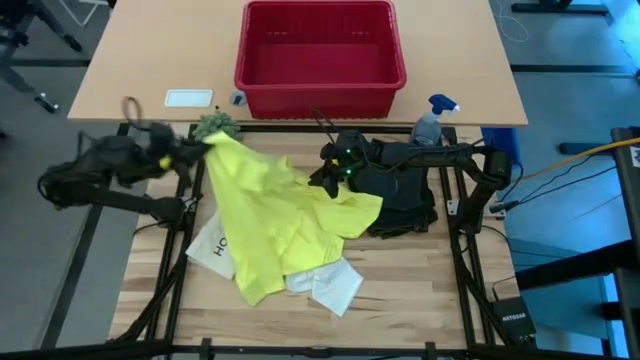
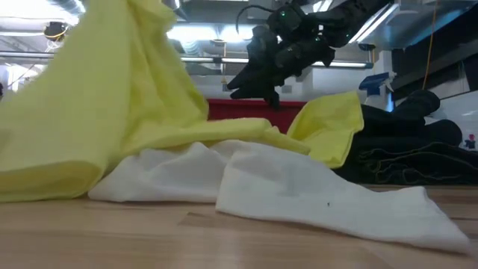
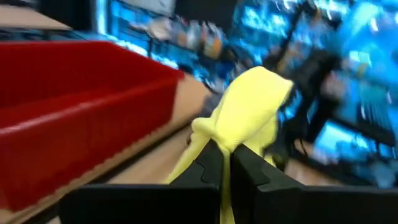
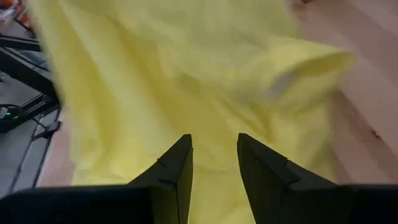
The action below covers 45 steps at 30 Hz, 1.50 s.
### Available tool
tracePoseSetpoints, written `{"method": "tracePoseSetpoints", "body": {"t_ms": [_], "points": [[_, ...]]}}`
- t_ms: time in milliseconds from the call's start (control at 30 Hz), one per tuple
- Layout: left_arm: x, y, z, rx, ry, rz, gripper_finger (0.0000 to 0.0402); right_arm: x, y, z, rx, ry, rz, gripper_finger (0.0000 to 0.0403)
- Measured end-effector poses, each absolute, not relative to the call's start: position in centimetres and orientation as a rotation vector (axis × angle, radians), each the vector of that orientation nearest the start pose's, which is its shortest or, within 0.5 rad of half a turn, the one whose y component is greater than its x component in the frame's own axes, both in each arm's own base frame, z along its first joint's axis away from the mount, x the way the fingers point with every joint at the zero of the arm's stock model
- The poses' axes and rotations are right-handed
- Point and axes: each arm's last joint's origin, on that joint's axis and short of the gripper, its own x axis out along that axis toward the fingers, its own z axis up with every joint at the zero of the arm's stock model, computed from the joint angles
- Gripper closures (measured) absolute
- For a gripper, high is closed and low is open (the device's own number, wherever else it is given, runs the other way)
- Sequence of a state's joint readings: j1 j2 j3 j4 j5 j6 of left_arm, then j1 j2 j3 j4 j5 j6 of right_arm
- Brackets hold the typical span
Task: Fold laundry
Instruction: Fold the yellow shirt
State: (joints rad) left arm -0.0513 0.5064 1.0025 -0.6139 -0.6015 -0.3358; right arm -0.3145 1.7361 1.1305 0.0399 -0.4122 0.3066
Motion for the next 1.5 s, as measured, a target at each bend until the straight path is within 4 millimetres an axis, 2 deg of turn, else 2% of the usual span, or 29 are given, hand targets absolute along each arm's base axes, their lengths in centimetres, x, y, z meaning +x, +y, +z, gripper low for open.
{"method": "tracePoseSetpoints", "body": {"t_ms": [100, 200, 333, 467, 633, 800, 933, 1033, 1133, 1267, 1400, 1500], "points": [[4.6, 1.7, 38.9, -0.343, -0.003, 0.682, 0.0401, 36.4, -10.7, 22.3, 0.494, 0.542, -0.005, 0.0285], [3.5, 1.9, 38.1, -0.407, 0.022, 0.789, 0.0401, 36.3, -10.8, 22.1, 0.488, 0.558, -0.050, 0.0285], [3.5, 1.9, 36.8, -0.462, 0.112, 0.853, 0.0401, 36.0, -10.7, 21.7, 0.507, 0.612, -0.052, 0.0285], [4.2, 1.8, 36.0, -0.408, 0.237, 0.849, 0.0387, 36.0, -9.9, 21.6, 0.542, 0.636, 0.057, 0.0285], [4.4, 1.7, 35.8, -0.345, 0.315, 0.801, 0.0334, 36.4, -8.3, 21.7, 0.537, 0.648, 0.117, 0.0285], [3.2, 1.8, 36.1, -0.319, 0.371, 0.814, 0.0265, 36.8, -6.2, 21.7, 0.558, 0.669, 0.168, 0.0285], [2.0, 1.9, 37.0, -0.321, 0.381, 0.821, 0.0217, 37.1, -3.8, 21.7, 0.582, 0.695, 0.234, 0.0285], [1.8, 1.7, 37.5, -0.398, 0.372, 0.758, 0.0200, 37.3, -1.5, 21.7, 0.550, 0.708, 0.252, 0.0285], [3.3, 1.2, 36.7, -0.479, 0.484, 0.631, 0.0209, 37.4, 0.7, 21.8, 0.500, 0.706, 0.237, 0.0285], [8.0, 0.1, 34.3, -0.526, 0.723, 0.430, 0.0246, 36.9, 2.7, 22.0, 0.458, 0.733, 0.198, 0.0285], [13.4, -1.9, 33.2, -0.454, 0.664, 0.225, 0.0277, 36.2, 2.8, 22.1, 0.432, 0.780, 0.114, 0.0285], [16.3, -3.3, 32.8, -0.385, 0.590, 0.202, 0.0287, 35.6, 2.3, 22.1, 0.428, 0.776, 0.081, 0.0285]]}}
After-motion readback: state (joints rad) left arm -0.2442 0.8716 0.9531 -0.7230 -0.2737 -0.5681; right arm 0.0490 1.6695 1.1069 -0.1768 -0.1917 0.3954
